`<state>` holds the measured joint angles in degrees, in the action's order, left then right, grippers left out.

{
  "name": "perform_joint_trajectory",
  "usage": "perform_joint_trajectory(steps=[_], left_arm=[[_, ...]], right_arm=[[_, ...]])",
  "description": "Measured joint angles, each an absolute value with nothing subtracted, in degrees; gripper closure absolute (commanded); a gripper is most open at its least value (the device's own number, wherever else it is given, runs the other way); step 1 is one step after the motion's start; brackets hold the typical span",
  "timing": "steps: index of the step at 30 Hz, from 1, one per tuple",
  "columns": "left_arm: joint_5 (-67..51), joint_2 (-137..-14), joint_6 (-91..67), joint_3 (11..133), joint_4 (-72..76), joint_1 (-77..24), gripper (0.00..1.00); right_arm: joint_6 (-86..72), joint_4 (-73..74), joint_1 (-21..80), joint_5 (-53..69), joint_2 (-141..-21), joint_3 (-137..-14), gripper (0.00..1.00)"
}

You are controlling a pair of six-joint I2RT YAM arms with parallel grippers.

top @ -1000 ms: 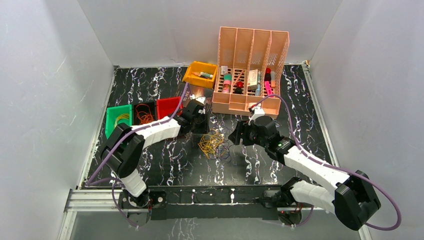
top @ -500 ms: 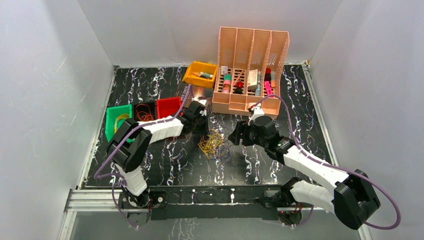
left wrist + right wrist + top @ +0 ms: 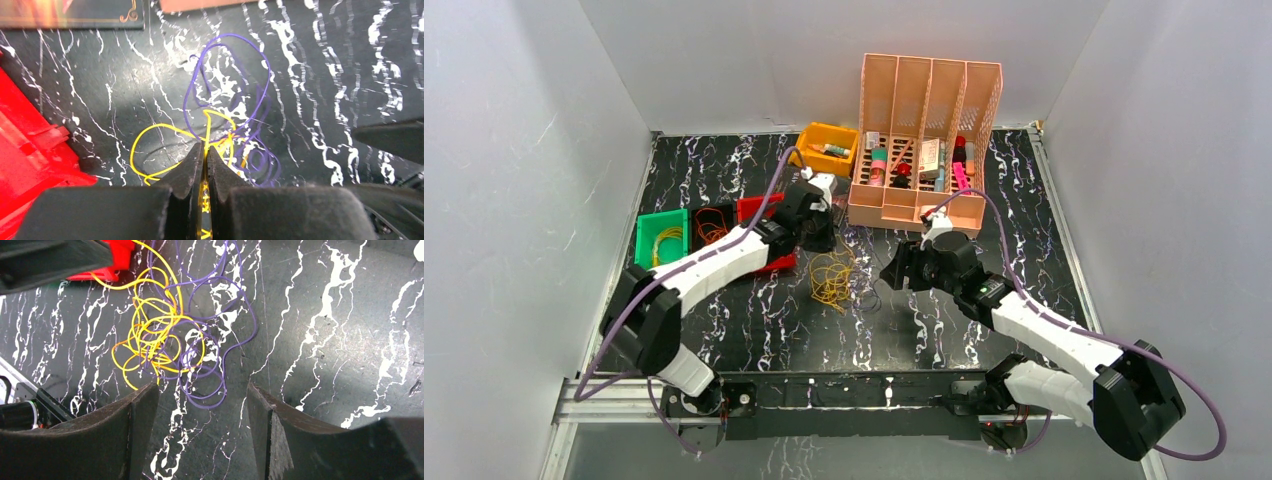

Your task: Untangle the cables

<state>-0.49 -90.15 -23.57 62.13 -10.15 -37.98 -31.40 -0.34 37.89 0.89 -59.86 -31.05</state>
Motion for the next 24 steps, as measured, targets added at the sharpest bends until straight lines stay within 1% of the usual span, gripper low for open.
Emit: perform_joint_trajectory(steps=[6,13,19,24], left_arm=[[-2.66,-83.77,-19.38,65.87,-14.48,-39.72,1.0],[-3.99,-83.59,-16.45,72.29,-19.38,-46.09,1.0],[-4.51,-83.79,-15.38,79.33,-21.54,-47.05,1.0],[-4.99,-83.79,-14.92,82.81,-21.69,-47.51,1.0]], right_arm=[[-30.52,-3.97,37.89,1.69,-56.21,-31.05,0.25],[-27.14,-10.81,37.89,4.32,-49.93,-31.05,0.21],[-22.76,-16.75,37.89,9.02,-47.07,-30.63,0.2],[-20.67,-18.28,37.89,9.72,-47.37,-30.11,0.2]])
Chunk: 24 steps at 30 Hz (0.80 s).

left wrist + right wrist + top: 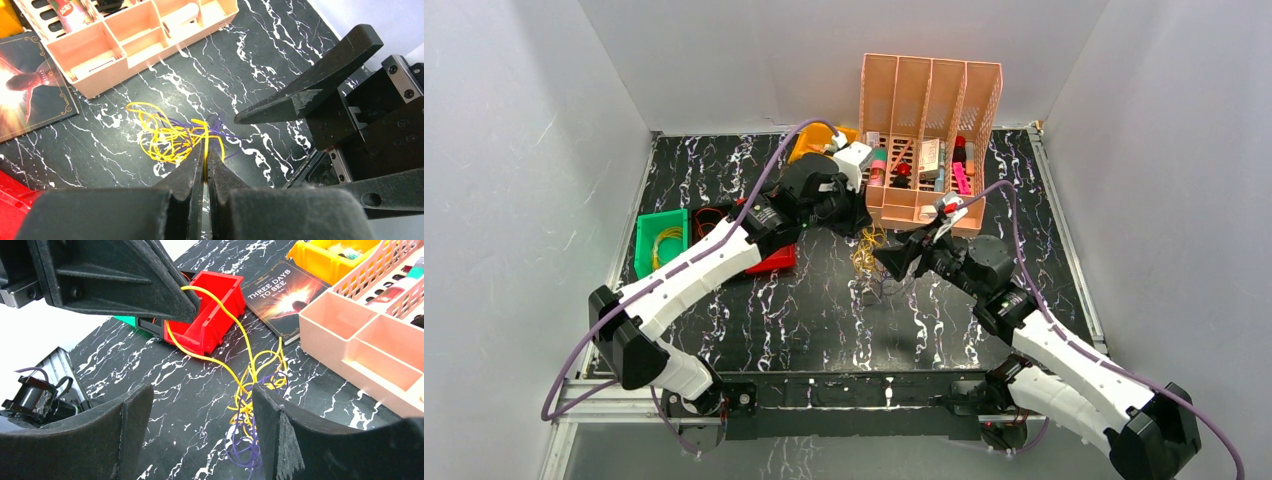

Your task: Untangle the cables

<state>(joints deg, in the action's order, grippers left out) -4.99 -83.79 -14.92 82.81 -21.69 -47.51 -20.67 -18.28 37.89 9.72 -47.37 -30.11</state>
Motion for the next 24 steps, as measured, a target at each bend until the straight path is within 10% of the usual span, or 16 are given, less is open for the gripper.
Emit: perform_joint_trajectory(steps=[15,24], left_arm=[[-10.07,-83.81,-14.92,85.36,-24.58,-49.04,1.0],[-9.5,-83.81,-14.7,88.31,-26.28,-49.47,1.0]], right_arm=[[-16.36,-23.59,37.89,8.56,-54.68,-30.11,0.25],[-20.25,-27.22,37.91,5.21,-63.29,-30.13,0.47]])
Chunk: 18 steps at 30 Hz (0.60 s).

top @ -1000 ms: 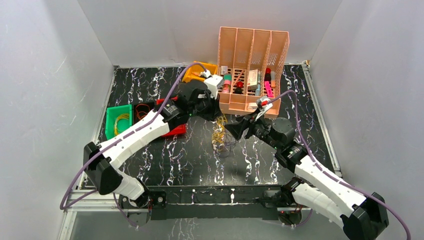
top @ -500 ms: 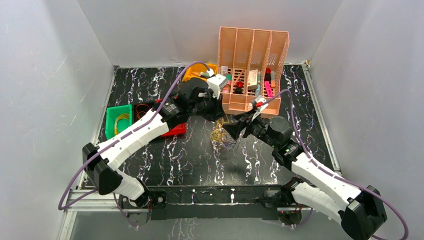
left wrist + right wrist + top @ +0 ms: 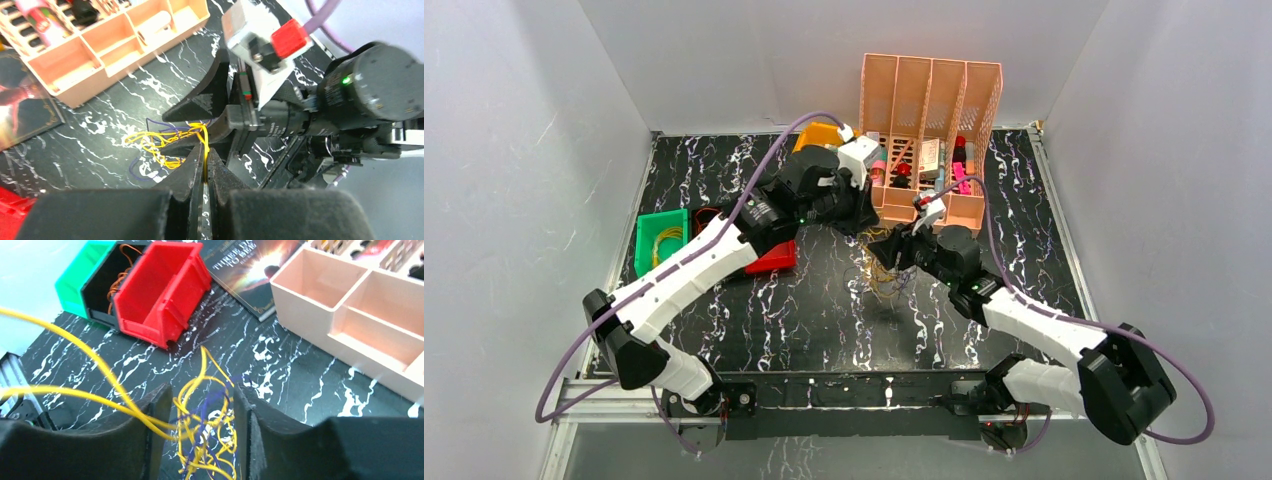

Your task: Untangle the cables

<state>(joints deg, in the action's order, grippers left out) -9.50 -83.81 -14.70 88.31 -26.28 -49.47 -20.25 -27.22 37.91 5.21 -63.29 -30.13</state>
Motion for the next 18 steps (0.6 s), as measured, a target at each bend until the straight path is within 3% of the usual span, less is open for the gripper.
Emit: perform_joint_trajectory(steps=[7,18], left_arm=[[1.32,-83.37,-12.05,98.04,-31.92,-49.47,1.0],[15.62,-79.2,-7.05,108.49,-35.46,-49.47,1.0]], right_arm=[[-26.15,-29.15,37.89,2.9,-67.2,-26.83,0.55],[-30.22,-29.02,37.89,2.31,-67.81,-20.08,0.55]])
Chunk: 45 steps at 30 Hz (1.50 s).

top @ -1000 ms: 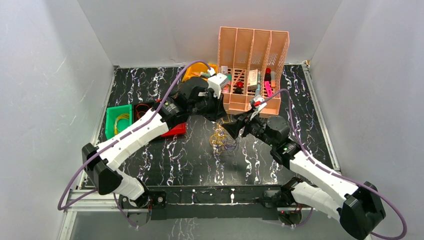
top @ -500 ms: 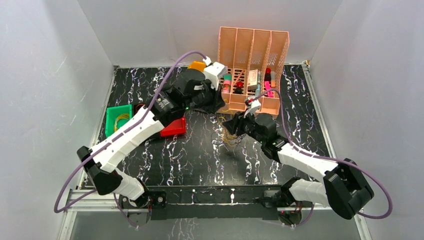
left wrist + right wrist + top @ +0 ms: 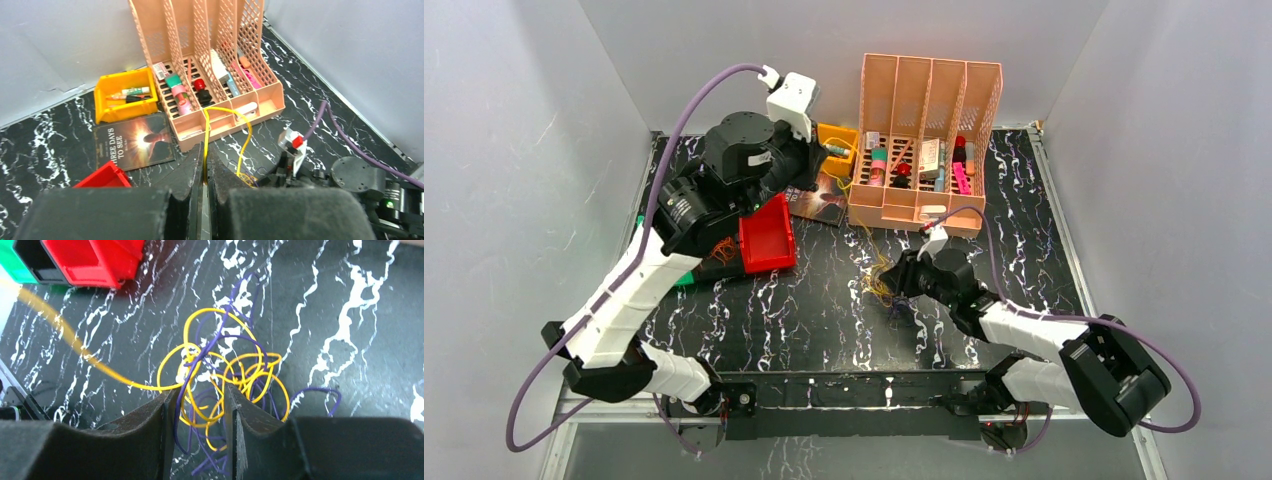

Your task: Untangle the cables

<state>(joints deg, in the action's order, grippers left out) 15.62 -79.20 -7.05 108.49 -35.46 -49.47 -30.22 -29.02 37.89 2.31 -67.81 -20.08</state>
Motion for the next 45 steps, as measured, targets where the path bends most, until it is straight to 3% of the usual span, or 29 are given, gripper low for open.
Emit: perform_joint_trajectory(steps=[7,20,45], left_arm=[[19.03,-78.78,-4.38,111.22,-37.47,-49.47,1.0],[24.99,-83.61,5.74,128.05,-36.69,-49.47,1.0],[35.62,-87.31,40.12,132.44,-2.26,-49.54,1.0]], right_arm=[[-30.44,-26.52,37.89,1.89,-64.55,-15.51,0.52],[-30.94,-25.02,37.89,1.32,-64.12,-12.1,0.49],[-31.31,-30.04,37.89,0.99,-67.09,-10.46,0.48]])
